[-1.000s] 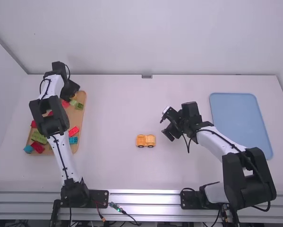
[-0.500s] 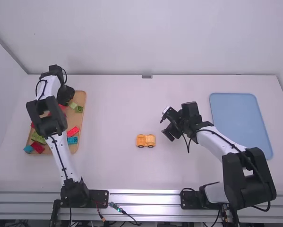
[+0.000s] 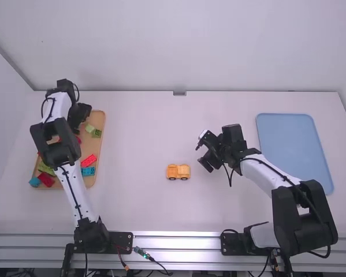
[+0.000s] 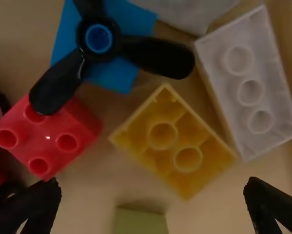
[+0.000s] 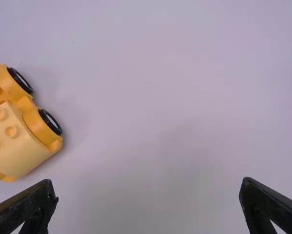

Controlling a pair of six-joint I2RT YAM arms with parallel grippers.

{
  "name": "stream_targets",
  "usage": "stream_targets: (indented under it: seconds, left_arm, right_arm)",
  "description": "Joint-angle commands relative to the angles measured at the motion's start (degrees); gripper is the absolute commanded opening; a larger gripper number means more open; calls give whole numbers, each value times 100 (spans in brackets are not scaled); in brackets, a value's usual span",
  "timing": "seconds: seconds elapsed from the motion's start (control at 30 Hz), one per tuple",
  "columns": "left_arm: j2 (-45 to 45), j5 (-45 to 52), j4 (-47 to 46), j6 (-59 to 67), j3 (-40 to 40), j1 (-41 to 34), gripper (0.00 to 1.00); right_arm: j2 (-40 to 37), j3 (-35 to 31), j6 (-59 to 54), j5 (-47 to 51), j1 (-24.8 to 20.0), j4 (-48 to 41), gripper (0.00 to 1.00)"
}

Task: Assemble lego blocks to make yellow taxi

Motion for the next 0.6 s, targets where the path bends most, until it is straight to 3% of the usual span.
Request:
stream_targets:
  seconds: [0.0, 0.33, 0.57]
  left_arm:
    - [38, 2, 51, -44, 175, 28, 100]
    - [38, -326, -62, -581, 79, 26, 77]
    - [38, -479, -91, -581, 79, 28, 76]
  right_arm:
    - [-103, 83, 4, -20, 37, -24, 99]
    - [-103, 83, 0, -22, 37, -20, 99]
    - [-103, 83, 4, -22, 37, -28, 99]
